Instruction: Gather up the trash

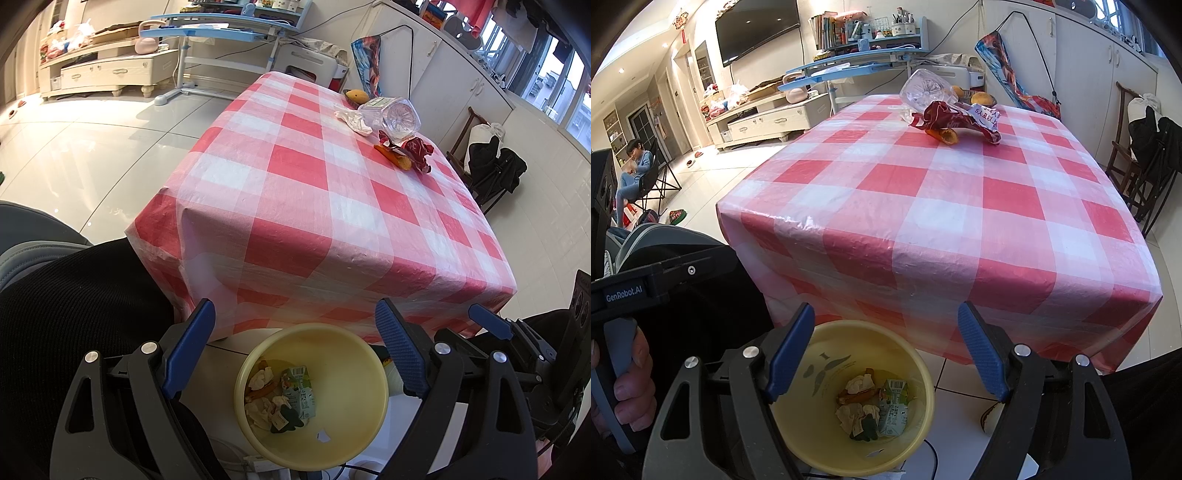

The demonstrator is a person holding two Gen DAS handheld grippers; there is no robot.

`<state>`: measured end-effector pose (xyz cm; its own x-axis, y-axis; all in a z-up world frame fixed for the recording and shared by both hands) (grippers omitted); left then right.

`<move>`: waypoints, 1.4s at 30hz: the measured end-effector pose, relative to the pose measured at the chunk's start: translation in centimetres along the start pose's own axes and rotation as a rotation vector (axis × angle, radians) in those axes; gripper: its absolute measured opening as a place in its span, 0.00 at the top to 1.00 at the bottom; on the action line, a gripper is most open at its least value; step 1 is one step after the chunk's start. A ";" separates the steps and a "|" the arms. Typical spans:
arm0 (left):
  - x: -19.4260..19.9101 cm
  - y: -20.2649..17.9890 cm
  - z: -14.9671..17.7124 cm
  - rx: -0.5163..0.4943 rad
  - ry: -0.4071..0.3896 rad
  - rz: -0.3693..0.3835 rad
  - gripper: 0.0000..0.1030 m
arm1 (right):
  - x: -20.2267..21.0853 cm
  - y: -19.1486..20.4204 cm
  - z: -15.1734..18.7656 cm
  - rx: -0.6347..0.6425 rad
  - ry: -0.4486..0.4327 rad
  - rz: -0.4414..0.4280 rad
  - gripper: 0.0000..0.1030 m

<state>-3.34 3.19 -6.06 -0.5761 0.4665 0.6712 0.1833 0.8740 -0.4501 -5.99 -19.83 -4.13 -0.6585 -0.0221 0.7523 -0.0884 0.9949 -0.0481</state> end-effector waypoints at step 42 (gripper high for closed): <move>-6.3 -0.5 -15.9 -0.033 -0.057 -0.032 0.17 | -18.1 -4.9 -26.7 -0.074 0.264 -0.115 0.21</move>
<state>12.83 1.98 -0.67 -0.6263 0.4304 0.6500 0.1900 0.8929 -0.4082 26.34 -21.71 0.07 -0.4290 -0.1190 0.8955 -0.0900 0.9920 0.0887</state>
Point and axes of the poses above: each gripper's, at about its wrist camera, not at the fingertips, and x roughly against the way its jaws point, y to its left, z to its underside, the point moved 1 cm from there along -x, roughly the way its jaws point, and after that the axes turned 12 degrees about z, right-handed, at the moved point
